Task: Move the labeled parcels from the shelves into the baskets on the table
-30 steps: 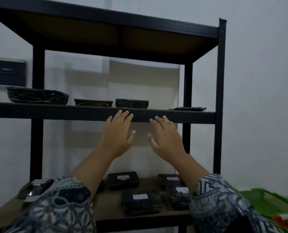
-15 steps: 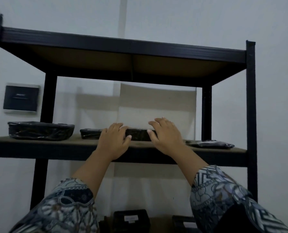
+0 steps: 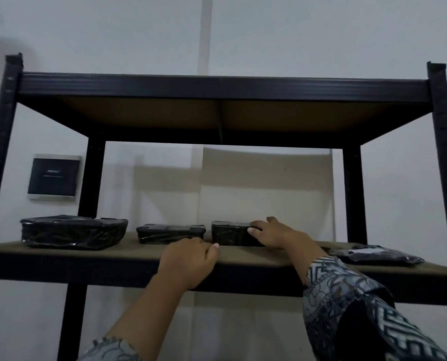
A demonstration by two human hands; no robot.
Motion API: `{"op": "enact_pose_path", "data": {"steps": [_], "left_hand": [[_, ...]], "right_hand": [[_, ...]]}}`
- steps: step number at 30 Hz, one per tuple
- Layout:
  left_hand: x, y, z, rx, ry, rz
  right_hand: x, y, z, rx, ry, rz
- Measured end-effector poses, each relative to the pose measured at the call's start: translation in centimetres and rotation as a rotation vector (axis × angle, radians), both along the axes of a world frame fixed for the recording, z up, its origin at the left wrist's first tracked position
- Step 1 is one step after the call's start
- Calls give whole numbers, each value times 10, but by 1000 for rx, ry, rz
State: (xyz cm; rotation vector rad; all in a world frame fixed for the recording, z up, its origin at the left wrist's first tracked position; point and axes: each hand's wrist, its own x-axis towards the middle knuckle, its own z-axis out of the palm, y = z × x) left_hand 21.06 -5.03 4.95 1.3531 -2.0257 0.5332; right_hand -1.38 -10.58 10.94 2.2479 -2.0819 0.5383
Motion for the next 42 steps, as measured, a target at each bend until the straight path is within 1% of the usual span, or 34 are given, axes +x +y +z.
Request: {"op": "enact_pose_path", "data": {"steps": [2,6,9,11,14,17,20,23,25,28,35,39,42], "left_hand": [[1,-1,-1,-32,6,-3],[1,-5,-2,-63,10,-2],[1,-8,-3,-78,18,-7],[1,-9,-4,-90,31,-11],[1,-9,-5,-100,37,-14],[0,-7,-5,-109,44,-14],[0,-8,-5,-101,37,-10],[0,-8,-5,-107,32,4],[0,-8,-6,-111,38,-1],[-1,-9,-6,-116,44,0],[0,-11,-6,-130,38,5],[1,-14,-8,-205,48,5],[0,-15,-13,-288,111,-30]], "right_hand": [[2,-7,2,6,-107,32],[5,-9,7,-145,-234,58],[2,-9,8,-196,-337,19],[-2,-10,8,-175,-461,0],[-8,-5,9,-86,-718,-2],[-14,-5,6,-49,-828,4],[-15,-7,3,-88,-865,31],[-14,-5,2,-98,-866,14],[-14,-3,2,-66,-834,-24],[-23,-15,-3,-68,-758,-26],[-33,-36,-10,-172,-763,59],[-23,-1,-10,-251,-794,111],[-17,32,-10,-301,-782,116]]}}
